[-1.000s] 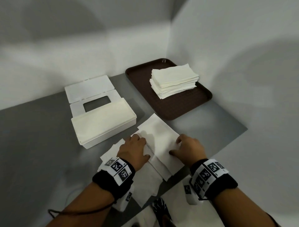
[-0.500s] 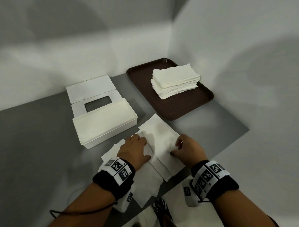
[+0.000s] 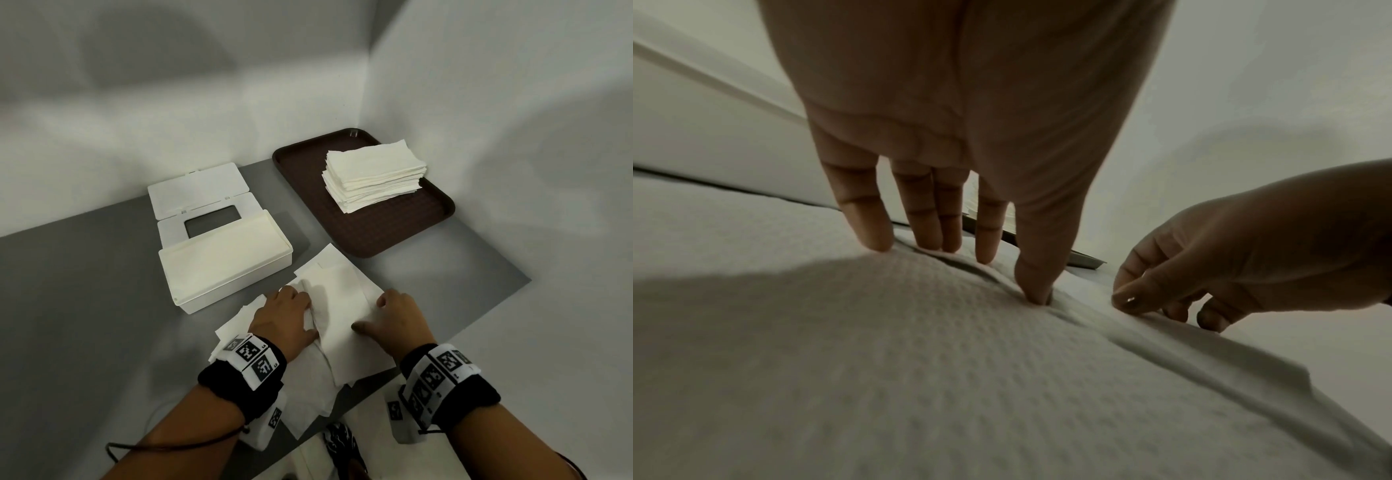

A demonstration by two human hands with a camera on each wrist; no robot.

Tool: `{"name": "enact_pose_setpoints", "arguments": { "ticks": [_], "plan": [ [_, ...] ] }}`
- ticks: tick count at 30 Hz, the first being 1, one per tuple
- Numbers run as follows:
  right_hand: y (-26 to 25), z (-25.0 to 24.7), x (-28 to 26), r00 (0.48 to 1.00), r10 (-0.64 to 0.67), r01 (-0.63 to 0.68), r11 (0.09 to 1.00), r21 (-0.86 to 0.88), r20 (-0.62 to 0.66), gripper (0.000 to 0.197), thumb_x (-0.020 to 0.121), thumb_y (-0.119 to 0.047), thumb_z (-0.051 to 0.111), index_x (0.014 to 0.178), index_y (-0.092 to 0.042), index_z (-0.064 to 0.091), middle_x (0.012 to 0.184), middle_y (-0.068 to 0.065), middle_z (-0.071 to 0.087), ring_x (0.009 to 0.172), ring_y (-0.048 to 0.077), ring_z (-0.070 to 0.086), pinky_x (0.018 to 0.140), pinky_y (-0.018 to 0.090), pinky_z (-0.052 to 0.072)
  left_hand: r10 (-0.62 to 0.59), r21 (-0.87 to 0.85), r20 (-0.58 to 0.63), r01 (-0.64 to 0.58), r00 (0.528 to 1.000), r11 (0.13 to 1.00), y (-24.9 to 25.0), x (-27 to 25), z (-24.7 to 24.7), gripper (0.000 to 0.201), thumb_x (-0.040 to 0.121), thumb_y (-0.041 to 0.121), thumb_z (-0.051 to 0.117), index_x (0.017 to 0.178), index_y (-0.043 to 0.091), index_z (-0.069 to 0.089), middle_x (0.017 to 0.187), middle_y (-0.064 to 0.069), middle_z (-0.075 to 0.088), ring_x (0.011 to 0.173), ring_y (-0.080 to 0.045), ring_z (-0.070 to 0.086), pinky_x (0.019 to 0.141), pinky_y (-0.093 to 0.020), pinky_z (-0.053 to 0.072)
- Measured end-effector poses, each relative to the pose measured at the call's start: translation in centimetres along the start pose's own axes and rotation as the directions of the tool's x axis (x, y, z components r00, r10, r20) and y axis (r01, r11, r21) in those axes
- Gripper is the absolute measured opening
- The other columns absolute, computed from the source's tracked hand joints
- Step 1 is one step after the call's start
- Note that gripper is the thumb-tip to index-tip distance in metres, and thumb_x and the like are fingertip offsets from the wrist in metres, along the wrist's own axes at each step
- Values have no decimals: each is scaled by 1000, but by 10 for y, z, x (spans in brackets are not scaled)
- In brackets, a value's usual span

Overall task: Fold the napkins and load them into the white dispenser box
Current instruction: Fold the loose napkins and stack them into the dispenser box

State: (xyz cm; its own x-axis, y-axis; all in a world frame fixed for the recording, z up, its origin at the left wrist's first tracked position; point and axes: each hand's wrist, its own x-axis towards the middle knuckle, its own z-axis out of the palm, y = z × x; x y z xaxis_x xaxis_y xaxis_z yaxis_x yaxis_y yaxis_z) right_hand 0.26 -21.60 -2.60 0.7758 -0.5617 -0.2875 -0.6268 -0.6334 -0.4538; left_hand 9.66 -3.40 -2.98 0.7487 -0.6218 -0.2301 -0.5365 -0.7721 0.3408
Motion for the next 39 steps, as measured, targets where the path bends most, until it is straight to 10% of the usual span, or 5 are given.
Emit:
{"name": "enact_pose_setpoints", "arguments": {
  "ticks": [11, 22, 28, 34, 39],
  "plan": [
    [-4, -3, -2, 999, 12, -13, 1000, 12, 37, 24, 70, -39, 71, 68, -26, 51, 78, -12, 58, 82, 13, 57, 78, 33, 48, -31, -10, 1, 31, 1000, 999, 2, -2, 1, 48, 81, 44, 65, 120, 22, 48, 127, 0, 42, 123, -23, 38, 96, -40, 44],
    [-4, -19, -11, 956, -269, 291, 921, 258, -117, 28, 81, -18, 72, 106, -24, 59, 85, -14, 59, 71, 0, 55, 63, 10, 38, 9, 51, 10, -9, 1000, 999, 5, -7, -11, 39, 89, 36, 56, 123, 18, 49, 129, -2, 45, 121, -23, 41, 98, -37, 41],
    [-15, -48, -18, 868, -468, 494, 846, 199, -164, 23, 87, -19, 69, 108, -26, 62, 88, -12, 67, 75, 1, 60, 68, 6, 44, 55, -195, -337, -127, 940, 972, 15, -15, -33, 63, 91, 45, 51, 144, 17, 29, 143, -3, 40, 129, -21, 40, 108, -32, 36],
    [-51, -82, -28, 801, -599, 592, 790, 160, -2, 18, 93, -19, 59, 105, -30, 67, 97, -21, 65, 91, -3, 61, 78, 10, 45, -41, -552, -233, -97, 972, 828, -1, -5, -57, 116, 62, 51, 82, 150, 27, 10, 153, 9, 29, 137, -8, 31, 108, -19, 32],
    [-67, -100, -33, 728, -683, 665, 681, 305, -61, 21, 90, -11, 64, 102, -27, 71, 97, -22, 69, 97, -5, 62, 83, 9, 48, -67, -801, -164, -94, 984, 591, -17, -7, -68, 93, 65, 26, 86, 140, 32, 32, 119, 11, 58, 106, 4, 55, 75, 0, 40]
  ]
}}
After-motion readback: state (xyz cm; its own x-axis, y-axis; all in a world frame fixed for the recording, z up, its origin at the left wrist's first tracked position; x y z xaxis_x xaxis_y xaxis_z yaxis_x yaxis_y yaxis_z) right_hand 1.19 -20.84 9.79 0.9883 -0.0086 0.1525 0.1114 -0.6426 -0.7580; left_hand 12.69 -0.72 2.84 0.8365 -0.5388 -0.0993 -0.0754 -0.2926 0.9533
